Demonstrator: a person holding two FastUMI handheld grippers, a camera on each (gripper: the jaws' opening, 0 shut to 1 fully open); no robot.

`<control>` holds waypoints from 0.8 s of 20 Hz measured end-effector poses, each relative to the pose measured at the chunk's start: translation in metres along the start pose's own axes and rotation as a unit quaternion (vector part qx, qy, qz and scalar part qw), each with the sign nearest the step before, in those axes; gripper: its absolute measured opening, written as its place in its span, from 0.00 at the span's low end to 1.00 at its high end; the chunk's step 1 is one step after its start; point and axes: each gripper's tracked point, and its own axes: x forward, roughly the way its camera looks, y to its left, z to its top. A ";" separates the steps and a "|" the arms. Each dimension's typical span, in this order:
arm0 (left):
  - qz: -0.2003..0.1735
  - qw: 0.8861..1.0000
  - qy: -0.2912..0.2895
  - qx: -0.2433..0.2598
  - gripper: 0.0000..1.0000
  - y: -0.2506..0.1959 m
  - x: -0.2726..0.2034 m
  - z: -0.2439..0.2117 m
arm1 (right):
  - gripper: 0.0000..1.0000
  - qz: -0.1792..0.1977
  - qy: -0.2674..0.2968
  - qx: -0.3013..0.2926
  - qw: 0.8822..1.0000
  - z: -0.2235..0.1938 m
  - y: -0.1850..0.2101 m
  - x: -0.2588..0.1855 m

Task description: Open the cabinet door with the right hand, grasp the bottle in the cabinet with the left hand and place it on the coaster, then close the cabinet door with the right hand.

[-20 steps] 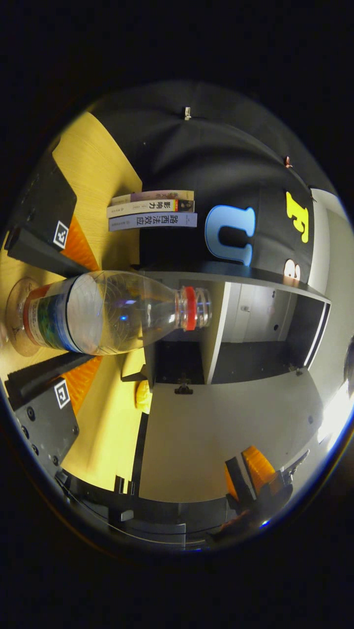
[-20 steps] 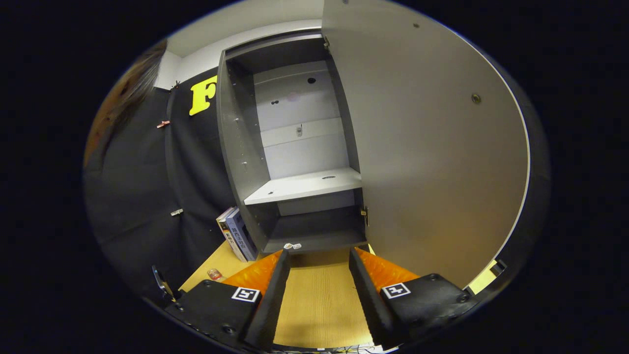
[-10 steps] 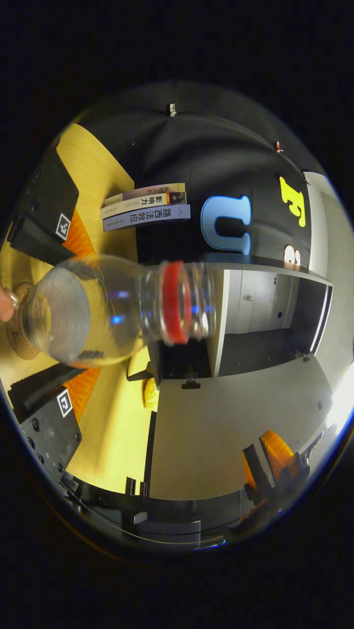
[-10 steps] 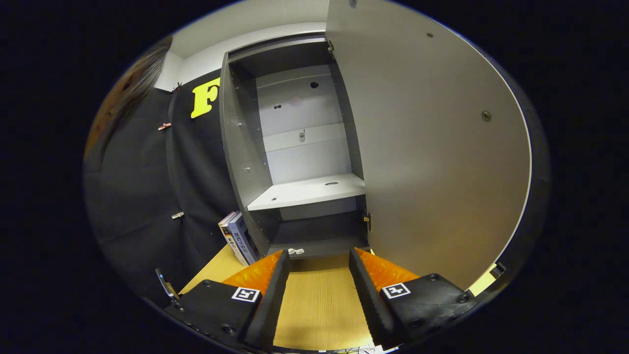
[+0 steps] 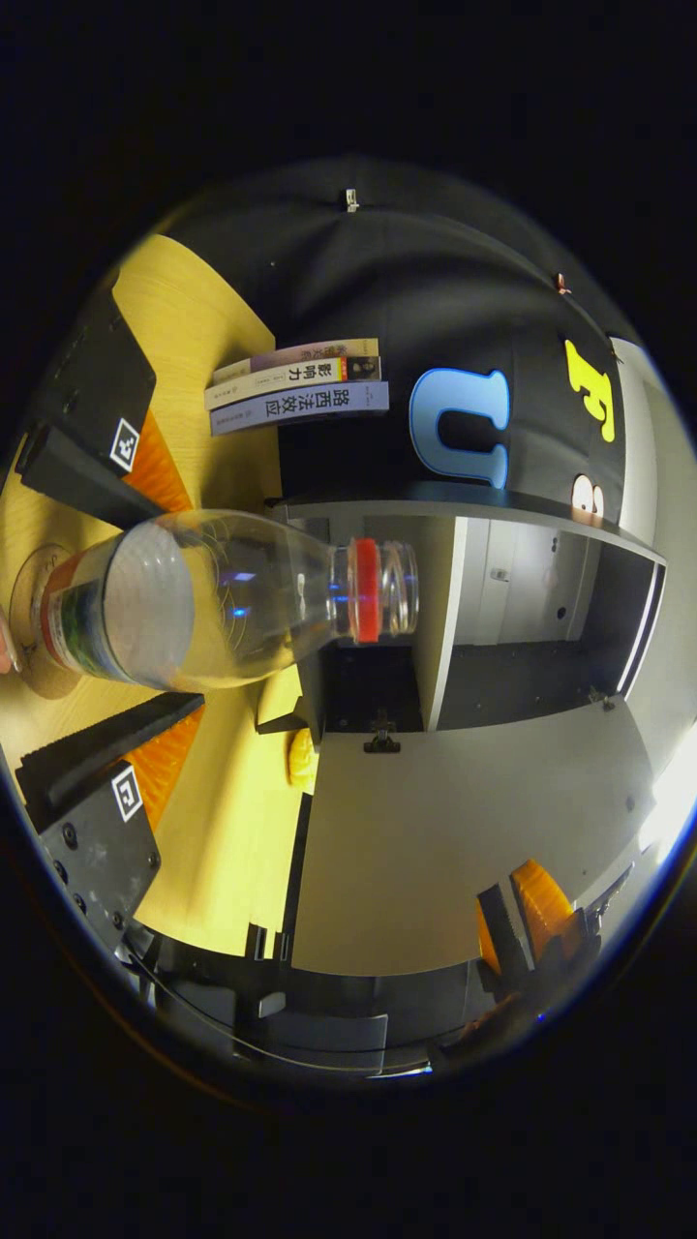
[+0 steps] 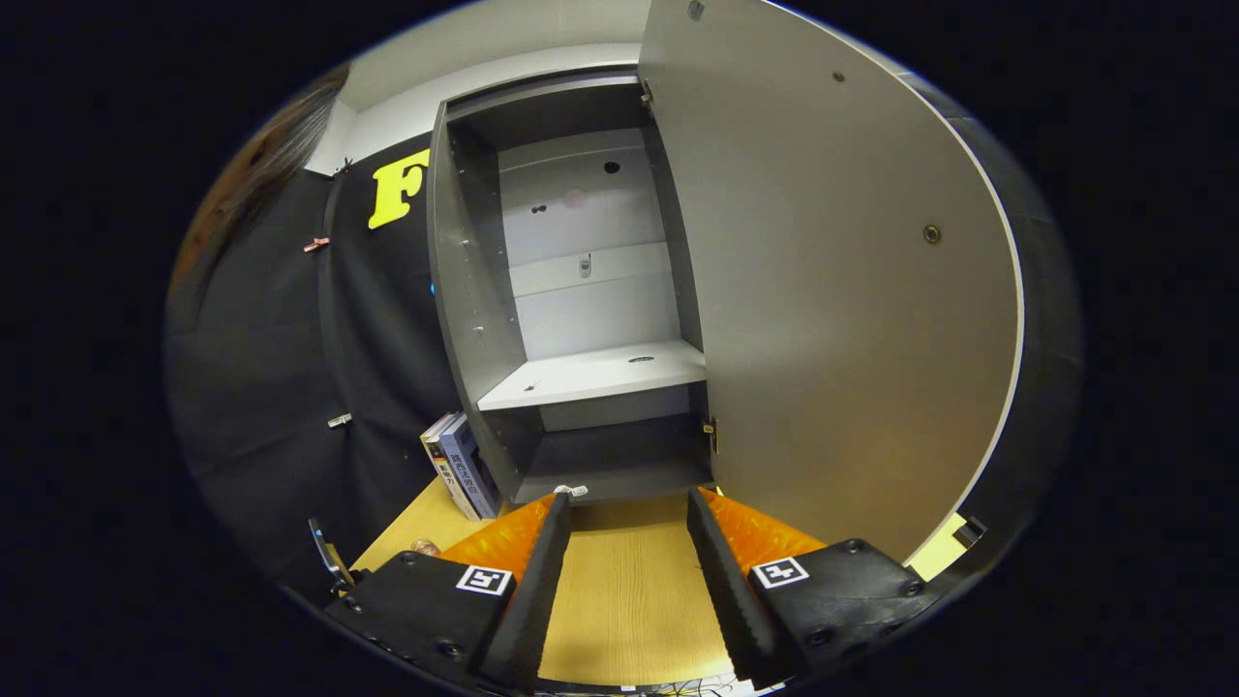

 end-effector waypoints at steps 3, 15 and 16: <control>0.001 1.000 0.006 0.008 0.91 0.000 -0.002 -0.003 | 0.75 0.001 0.000 -0.003 1.000 0.001 0.001 -0.001; 0.006 0.999 -0.017 0.029 0.91 0.005 -0.001 0.045 | 0.75 -0.002 -0.017 0.000 1.000 0.024 0.002 -0.009; 0.007 0.999 -0.019 0.031 0.91 0.006 -0.003 0.054 | 0.75 -0.002 -0.022 0.000 1.000 0.029 0.003 -0.011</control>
